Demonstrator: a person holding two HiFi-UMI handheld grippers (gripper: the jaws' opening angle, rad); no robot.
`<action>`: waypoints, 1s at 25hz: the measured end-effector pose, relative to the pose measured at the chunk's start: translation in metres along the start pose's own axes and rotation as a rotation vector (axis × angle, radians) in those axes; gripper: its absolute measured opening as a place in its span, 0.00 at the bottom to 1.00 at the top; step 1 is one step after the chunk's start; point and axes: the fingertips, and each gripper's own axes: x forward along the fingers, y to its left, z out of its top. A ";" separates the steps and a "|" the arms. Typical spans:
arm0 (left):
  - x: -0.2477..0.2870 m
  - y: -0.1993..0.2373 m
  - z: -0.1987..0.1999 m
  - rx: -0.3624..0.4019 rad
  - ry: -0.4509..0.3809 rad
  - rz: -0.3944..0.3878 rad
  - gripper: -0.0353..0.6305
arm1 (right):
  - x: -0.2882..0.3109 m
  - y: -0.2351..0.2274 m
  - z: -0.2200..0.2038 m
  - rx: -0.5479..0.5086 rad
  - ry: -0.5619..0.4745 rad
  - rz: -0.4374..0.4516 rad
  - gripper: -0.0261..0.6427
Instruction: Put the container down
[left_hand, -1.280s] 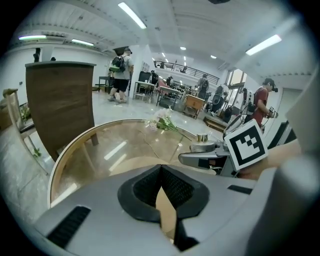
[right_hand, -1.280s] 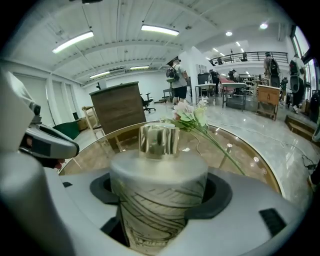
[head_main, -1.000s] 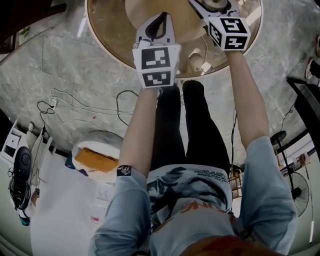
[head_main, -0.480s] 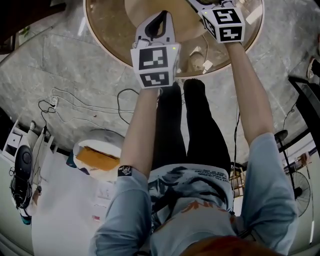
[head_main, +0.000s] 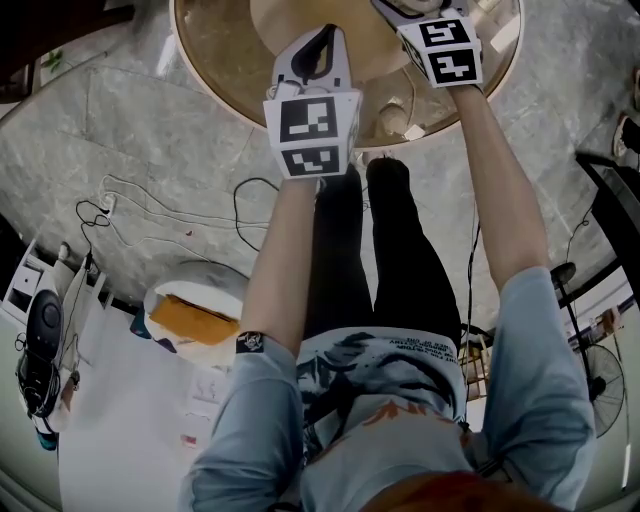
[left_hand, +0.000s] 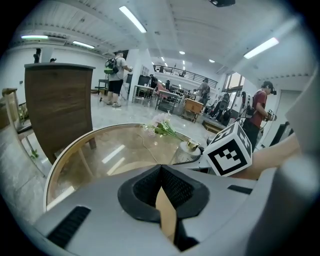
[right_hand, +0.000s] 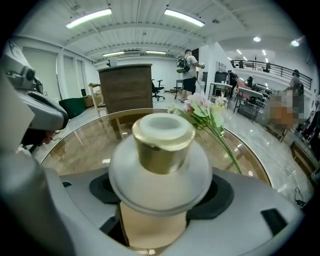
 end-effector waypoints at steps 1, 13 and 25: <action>-0.002 -0.001 -0.002 0.001 0.001 0.000 0.09 | -0.001 0.001 -0.002 -0.004 -0.002 0.003 0.59; -0.044 -0.009 -0.001 0.001 -0.014 0.026 0.09 | -0.083 0.002 -0.016 0.218 -0.074 0.004 0.54; -0.153 -0.068 0.084 -0.057 -0.140 0.081 0.09 | -0.261 0.018 0.039 0.334 -0.194 0.049 0.06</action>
